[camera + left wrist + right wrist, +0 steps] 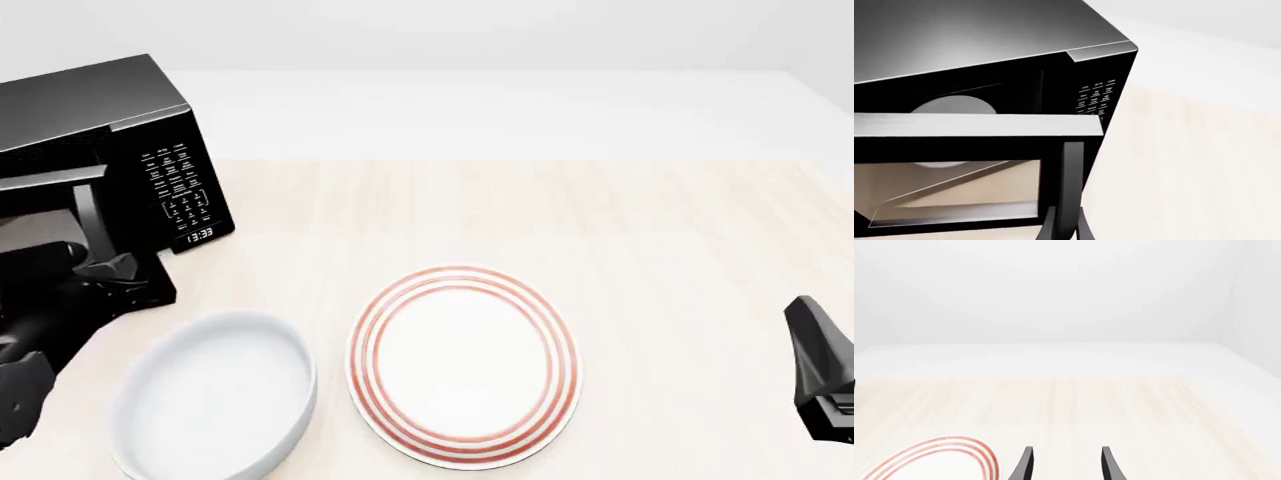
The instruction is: Open the microwave.
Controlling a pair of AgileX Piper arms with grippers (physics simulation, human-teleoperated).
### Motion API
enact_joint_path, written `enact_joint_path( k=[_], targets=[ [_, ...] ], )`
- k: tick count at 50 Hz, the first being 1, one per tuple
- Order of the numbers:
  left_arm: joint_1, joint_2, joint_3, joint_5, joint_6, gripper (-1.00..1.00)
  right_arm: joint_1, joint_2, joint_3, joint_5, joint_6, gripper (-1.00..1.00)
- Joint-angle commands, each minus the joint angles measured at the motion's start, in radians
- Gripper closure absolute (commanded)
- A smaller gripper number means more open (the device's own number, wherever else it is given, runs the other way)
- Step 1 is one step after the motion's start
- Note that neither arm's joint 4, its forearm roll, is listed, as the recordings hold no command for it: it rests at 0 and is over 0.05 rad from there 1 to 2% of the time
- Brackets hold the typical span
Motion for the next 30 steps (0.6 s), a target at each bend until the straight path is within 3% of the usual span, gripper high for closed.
enact_joint_path(
  k=[1,30],
  targets=[
    [-0.013,-0.115,-0.032,-0.064,-0.003,1.0,0.0,0.0,0.0,0.0,0.0,-1.0],
    [-0.014,-0.215,0.041,-0.06,0.007,1.0,0.0,0.0,0.0,0.0,0.0,-1.0]
  ],
)
